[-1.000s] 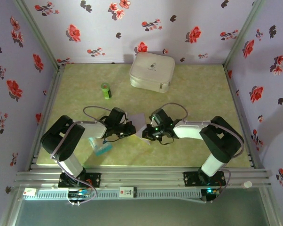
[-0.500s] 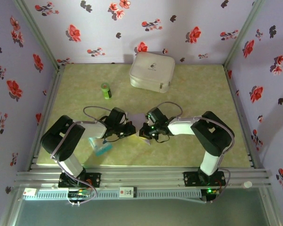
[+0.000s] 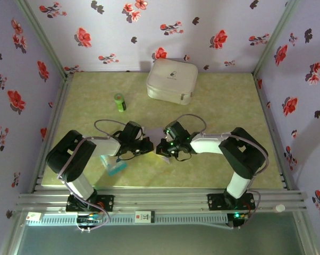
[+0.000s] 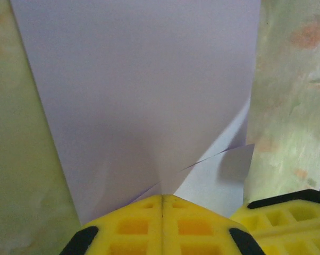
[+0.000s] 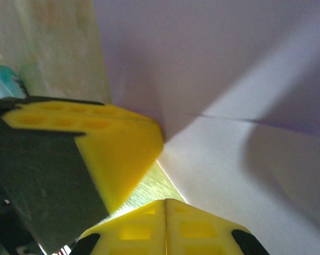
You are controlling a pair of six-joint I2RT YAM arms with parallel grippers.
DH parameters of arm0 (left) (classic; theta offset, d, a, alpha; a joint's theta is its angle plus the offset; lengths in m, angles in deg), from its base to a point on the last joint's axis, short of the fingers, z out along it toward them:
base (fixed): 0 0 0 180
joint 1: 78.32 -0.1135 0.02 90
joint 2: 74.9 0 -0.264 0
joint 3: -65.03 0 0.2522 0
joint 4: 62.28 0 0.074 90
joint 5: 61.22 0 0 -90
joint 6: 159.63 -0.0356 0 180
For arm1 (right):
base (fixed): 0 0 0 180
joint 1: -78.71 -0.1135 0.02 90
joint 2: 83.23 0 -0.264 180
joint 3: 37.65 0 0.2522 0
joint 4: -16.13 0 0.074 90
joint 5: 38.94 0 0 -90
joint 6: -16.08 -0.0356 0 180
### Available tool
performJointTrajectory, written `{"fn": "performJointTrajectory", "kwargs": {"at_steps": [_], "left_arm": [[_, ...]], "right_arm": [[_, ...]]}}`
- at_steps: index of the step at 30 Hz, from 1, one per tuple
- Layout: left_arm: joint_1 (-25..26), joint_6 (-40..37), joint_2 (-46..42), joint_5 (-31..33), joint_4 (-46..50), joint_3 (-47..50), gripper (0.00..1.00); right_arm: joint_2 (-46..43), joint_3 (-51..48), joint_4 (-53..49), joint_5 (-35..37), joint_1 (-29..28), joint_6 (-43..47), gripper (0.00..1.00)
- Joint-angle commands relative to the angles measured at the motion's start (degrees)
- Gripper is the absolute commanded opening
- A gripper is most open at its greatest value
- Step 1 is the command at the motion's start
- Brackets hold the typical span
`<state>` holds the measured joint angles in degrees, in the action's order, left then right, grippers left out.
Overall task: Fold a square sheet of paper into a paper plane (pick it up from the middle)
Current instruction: Third fold the triangle at the center of the table.
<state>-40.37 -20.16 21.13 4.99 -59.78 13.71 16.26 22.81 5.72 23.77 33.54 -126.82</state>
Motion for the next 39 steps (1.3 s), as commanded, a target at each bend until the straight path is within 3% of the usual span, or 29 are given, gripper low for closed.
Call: {"fn": "performJointTrajectory", "kwargs": {"at_steps": [1, 11, 34, 39], "left_arm": [[0.19, -1.4, 1.42, 2.79, 4.76, 0.69, 0.03], [0.21, -1.24, 1.1, 2.97, 4.76, 0.9, 0.03], [0.13, -0.48, 1.62, 3.23, 4.24, 0.95, 0.02], [0.18, 3.03, 1.16, 3.06, 1.84, 2.08, 0.02]], "right_arm": [[2.14, 1.41, 0.43, -0.06, -0.45, 0.65, 0.07], [2.76, -4.26, 2.09, 0.15, -0.59, 0.17, 0.07], [-13.27, -19.7, -0.1, -0.13, 0.74, 2.32, 0.11], [-18.71, -21.43, -0.82, 0.61, 2.5, 1.81, 0.11]]}}
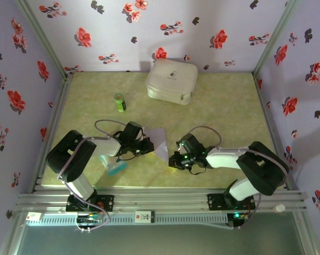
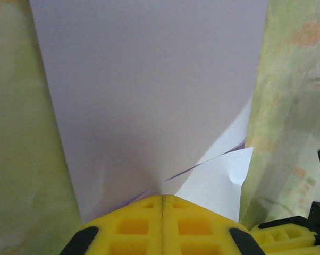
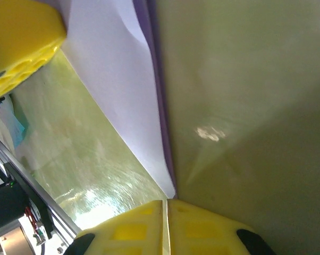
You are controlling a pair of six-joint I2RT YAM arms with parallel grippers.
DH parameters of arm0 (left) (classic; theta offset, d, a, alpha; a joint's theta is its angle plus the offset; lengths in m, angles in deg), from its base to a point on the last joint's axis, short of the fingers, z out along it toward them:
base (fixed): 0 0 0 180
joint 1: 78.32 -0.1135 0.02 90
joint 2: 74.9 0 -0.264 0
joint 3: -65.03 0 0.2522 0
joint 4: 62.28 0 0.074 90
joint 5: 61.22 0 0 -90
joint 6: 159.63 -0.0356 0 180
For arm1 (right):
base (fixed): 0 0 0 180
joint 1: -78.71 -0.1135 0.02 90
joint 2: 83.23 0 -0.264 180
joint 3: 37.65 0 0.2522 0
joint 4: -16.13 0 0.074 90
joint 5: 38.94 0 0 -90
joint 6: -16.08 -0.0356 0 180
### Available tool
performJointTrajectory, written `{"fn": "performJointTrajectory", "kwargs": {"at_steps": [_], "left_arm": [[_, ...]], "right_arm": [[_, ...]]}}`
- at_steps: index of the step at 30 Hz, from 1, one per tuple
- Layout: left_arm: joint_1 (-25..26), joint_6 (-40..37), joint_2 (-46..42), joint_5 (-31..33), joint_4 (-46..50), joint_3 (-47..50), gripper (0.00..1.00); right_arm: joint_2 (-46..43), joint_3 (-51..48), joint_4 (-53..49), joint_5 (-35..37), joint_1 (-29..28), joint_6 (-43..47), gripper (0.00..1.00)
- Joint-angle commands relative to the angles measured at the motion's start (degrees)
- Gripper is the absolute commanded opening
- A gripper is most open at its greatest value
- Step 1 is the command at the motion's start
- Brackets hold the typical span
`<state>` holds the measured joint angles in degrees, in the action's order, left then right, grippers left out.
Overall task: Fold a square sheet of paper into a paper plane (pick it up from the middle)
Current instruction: Third fold the triangle at the center of the table.
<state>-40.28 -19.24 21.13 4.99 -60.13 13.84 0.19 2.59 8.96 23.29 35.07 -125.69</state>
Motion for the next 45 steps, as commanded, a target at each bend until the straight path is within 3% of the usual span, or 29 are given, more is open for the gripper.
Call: {"fn": "performJointTrajectory", "kwargs": {"at_steps": [1, 6, 18, 30, 35, 45], "left_arm": [[0.11, 3.18, 0.99, 2.97, 1.14, 2.44, 0.02], [0.5, 5.17, 0.85, 2.87, -0.95, 3.15, 0.02], [0.52, 3.87, -0.44, 2.61, 0.18, 2.4, 0.03], [0.57, -0.9, -5.66, 1.66, 8.95, -6.76, 0.1], [1.13, 0.54, -3.33, -1.5, 5.67, -5.38, 0.03], [0.0, 1.24, 0.08, 0.43, 1.76, -1.32, 0.03]], "right_arm": [[-3.96, -1.17, -4.74, 2.02, 1.33, 0.44, 0.11], [-5.83, 1.99, -5.36, 3.19, 1.71, 0.0, 0.12], [6.73, 10.82, -2.26, 1.64, 1.71, -0.3, 0.14], [9.69, 6.55, -2.63, 3.55, 1.81, -1.27, 0.08], [9.76, 7.07, -2.82, 3.38, 1.8, -1.08, 0.07], [9.67, 6.83, -3.38, 3.14, 1.82, -0.71, 0.07]]}}
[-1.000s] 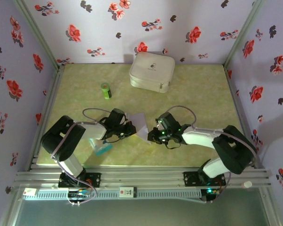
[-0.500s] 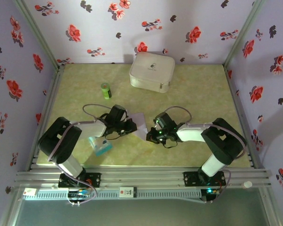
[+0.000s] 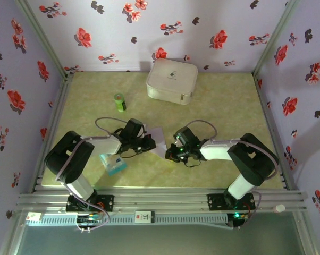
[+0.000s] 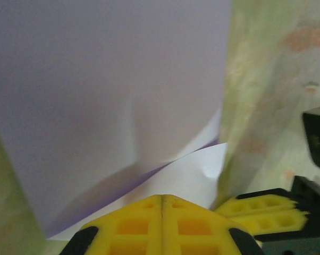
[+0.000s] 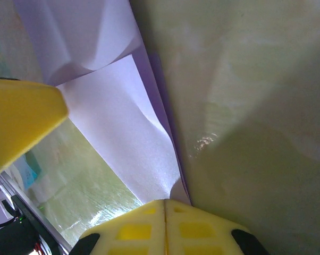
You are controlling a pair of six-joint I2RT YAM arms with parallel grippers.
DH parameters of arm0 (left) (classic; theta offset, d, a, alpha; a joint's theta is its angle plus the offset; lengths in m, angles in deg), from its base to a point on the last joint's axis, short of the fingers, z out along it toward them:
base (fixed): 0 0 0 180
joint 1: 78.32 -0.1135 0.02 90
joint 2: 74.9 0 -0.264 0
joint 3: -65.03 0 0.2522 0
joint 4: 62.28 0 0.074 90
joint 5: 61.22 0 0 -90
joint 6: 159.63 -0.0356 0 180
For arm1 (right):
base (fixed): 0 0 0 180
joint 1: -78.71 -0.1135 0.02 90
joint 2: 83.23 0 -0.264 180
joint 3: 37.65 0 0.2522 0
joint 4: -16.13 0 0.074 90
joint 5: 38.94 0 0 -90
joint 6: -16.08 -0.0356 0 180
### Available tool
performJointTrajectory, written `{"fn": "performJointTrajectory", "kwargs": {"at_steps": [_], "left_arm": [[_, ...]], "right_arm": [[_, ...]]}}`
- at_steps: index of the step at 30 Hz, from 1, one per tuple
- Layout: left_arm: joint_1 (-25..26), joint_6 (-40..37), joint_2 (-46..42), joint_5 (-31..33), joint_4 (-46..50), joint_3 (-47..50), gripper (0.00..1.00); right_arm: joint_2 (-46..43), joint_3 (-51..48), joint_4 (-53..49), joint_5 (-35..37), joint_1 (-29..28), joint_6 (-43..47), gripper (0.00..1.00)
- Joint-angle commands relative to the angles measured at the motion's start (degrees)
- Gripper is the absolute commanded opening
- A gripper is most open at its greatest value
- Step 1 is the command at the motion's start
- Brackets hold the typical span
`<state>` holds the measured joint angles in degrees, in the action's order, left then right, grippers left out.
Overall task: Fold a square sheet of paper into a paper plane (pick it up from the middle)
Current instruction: Third fold the triangle at the center of the table.
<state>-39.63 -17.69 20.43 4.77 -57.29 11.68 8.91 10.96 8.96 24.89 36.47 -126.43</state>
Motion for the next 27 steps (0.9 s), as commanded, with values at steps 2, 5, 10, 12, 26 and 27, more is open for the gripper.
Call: {"fn": "performJointTrajectory", "kwargs": {"at_steps": [2, 5, 10, 12, 26, 27], "left_arm": [[-1.37, -1.04, 0.96, 0.88, -1.08, 1.49, 0.03], [-2.58, -2.08, 0.91, 1.0, -1.16, 2.38, 0.04], [-4.47, -4.6, 0.63, 1.01, -0.72, 3.4, 0.04], [-5.29, -5.46, 0.33, 0.9, -0.41, 3.86, 0.04], [-9.03, -7.47, -7.14, 1.41, 4.13, 4.52, 0.04], [-9.08, -7.43, -7.93, 1.42, 4.66, 4.21, 0.05]], "right_arm": [[0.96, -1.71, -3.42, 1.58, 0.41, 0.12, 0.07], [0.94, -1.98, -3.43, 1.65, 0.41, 0.14, 0.06], [1.07, -2.59, -2.97, 1.81, 0.4, 0.13, 0.05], [1.22, -2.77, -2.82, 1.78, 0.4, 0.13, 0.05], [1.6, -2.86, -1.26, 0.69, 0.41, -0.11, 0.05], [1.06, -2.71, -1.06, 0.53, 0.4, -0.2, 0.05]]}}
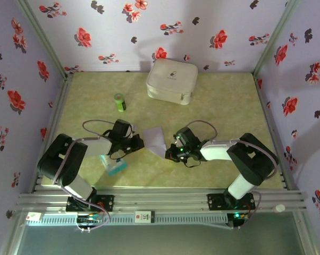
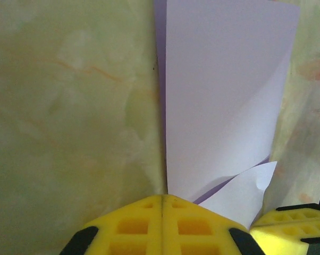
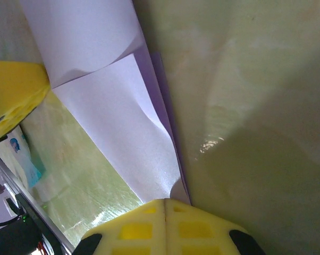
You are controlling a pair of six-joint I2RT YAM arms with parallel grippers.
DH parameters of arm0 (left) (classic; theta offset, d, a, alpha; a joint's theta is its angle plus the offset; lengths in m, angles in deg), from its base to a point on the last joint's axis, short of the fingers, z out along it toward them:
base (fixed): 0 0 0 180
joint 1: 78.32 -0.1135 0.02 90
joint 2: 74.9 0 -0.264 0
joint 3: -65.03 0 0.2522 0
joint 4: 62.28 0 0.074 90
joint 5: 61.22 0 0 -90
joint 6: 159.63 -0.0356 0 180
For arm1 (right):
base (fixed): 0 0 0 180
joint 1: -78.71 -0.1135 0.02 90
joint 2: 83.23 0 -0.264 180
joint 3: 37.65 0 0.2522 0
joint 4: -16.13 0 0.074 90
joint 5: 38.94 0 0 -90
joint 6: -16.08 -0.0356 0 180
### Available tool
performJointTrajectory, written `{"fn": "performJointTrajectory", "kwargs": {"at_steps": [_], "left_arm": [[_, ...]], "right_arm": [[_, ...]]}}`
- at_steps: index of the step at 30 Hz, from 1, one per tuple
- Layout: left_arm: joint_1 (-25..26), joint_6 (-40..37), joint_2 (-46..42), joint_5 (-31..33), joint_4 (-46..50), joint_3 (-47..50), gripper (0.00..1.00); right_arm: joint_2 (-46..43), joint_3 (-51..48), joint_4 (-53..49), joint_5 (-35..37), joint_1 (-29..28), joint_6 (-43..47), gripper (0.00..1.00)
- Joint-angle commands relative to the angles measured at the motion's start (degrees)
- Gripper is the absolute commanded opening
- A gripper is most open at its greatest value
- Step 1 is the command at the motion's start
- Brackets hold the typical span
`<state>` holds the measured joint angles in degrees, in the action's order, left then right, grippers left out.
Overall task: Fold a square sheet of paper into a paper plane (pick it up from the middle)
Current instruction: Third fold the triangle at the center of the table.
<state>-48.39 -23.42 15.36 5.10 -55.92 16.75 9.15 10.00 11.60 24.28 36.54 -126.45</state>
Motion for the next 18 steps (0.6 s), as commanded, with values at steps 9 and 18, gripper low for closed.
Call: {"fn": "performJointTrajectory", "kwargs": {"at_steps": [9, 18], "left_arm": [[-0.22, 0.07, -8.25, -0.15, 5.51, -2.12, 0.11], [-0.05, 4.42, -5.89, -1.61, 0.76, -0.74, 0.26]], "right_arm": [[-8.18, 1.43, -8.6, 5.38, 1.36, 1.95, 0.13], [-7.47, 6.32, -13.15, 7.69, 5.96, 4.6, 0.29]]}}
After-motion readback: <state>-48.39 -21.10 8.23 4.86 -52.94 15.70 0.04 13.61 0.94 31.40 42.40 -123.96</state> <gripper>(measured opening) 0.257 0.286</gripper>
